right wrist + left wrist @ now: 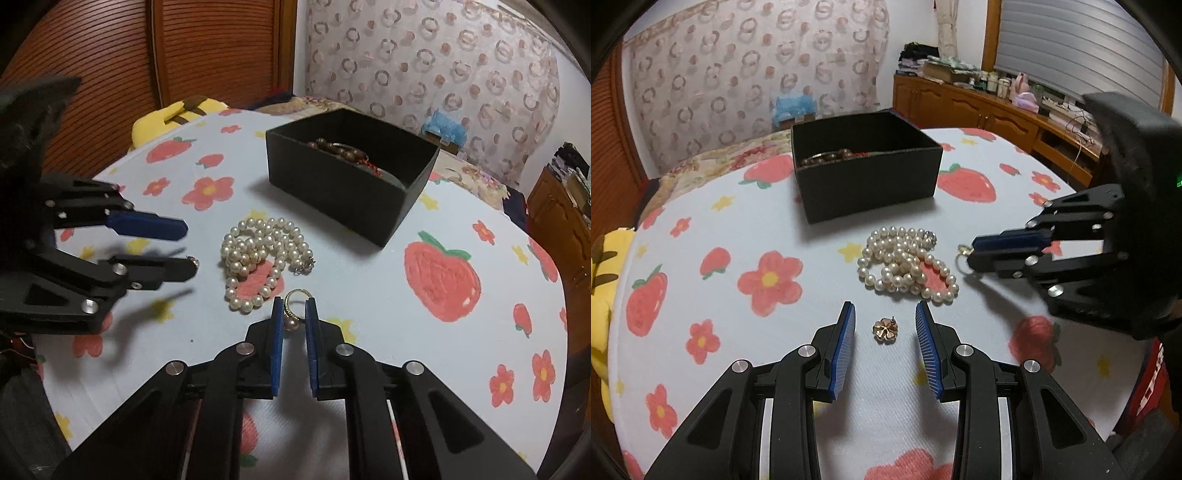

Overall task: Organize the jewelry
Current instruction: 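Grasp the gold ring with the right tool, then grasp the gold flower earring with the left tool while the right tool drops the ring into the box, then carry the earring with the left tool over the box and release it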

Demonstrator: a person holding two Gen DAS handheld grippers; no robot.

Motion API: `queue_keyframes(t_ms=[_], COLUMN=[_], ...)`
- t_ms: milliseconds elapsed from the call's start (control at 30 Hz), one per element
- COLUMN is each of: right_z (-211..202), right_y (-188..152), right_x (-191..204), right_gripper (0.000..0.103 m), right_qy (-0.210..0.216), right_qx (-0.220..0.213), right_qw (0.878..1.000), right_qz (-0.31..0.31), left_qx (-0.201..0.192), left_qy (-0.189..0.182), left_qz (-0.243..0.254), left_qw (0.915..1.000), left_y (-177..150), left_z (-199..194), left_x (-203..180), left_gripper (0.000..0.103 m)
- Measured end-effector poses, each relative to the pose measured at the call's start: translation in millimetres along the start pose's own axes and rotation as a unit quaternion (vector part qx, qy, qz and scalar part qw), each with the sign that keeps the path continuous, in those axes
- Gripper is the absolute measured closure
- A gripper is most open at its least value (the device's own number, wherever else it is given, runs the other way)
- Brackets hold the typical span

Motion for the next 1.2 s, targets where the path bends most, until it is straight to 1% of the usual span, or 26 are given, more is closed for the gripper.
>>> queue_keyframes(t_ms=[233, 300, 333, 367, 400, 433, 600, 733, 967, 1067, 1200], right_z=[-5.6, -9.7, -10.9, -12.8, -14.3, -15.8, -21.5, -23.1, -25.4, -21.3, -16.6], right_y=[3.7, 5.7, 6.0, 7.1, 8.1, 9.0, 12.3, 20.9, 50.3, 62.8, 78.0], right_x=[-0.7, -0.7, -0.8, -0.8, -1.0, -1.4, -5.1, -9.8, -26.2, -37.8, -49.1], right_gripper=[0.09, 0.09, 0.09, 0.09, 0.09, 0.09, 0.09, 0.09, 0.09, 0.09, 0.09], right_qy=[-0.005, -0.003, -0.003, -0.004, -0.004, -0.004, -0.007, -0.011, -0.013, -0.019, -0.016], right_qx=[-0.012, -0.018, -0.02, -0.022, -0.024, -0.026, -0.033, -0.04, -0.063, -0.064, -0.068], right_qw=[1.0, 1.0, 1.0, 1.0, 1.0, 1.0, 0.999, 0.999, 0.998, 0.997, 0.997], right_qz=[0.003, 0.005, 0.005, 0.005, 0.005, 0.006, 0.008, 0.01, 0.024, 0.033, 0.042], left_qx=[0.01, 0.009, 0.009, 0.009, 0.009, 0.009, -0.002, -0.017, -0.042, -0.048, -0.055], left_qy=[0.005, 0.007, 0.009, 0.011, 0.01, 0.008, 0.006, 0.008, 0.009, 0.009, 0.012], left_qz=[0.002, 0.002, 0.002, 0.003, 0.002, 0.001, -0.01, -0.013, -0.015, -0.017, -0.019], left_qw=[0.9999, 0.9999, 0.9999, 0.9999, 0.9999, 0.9999, 0.9999, 0.9997, 0.999, 0.9986, 0.9983], left_y=[-2.8, -3.6, -4.0, -4.3, -4.6, -4.1, -2.1, 8.7, 35.5, 44.1, 53.2], left_z=[8.1, 9.2, 9.2, 9.3, 8.9, 9.1, 3.0, -4.8, -14.4, -14.4, -14.2], left_x=[2.1, 3.7, 4.2, 4.9, 5.7, 5.8, 11.6, 14.7, 20.1, 22.0, 24.4], left_gripper=[0.071, 0.073, 0.074, 0.08, 0.088, 0.089, 0.089, 0.089, 0.089, 0.089, 0.089])
Point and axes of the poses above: each gripper's, at about its wrist camera, not at the fingertips, and z roughly the way its jaws point, x to its left, y to its top, the point moved 7 cm from there along z, roughly the way its jaws point, and after that the axes turned 1 degree about -z, right-handed, at the moved point
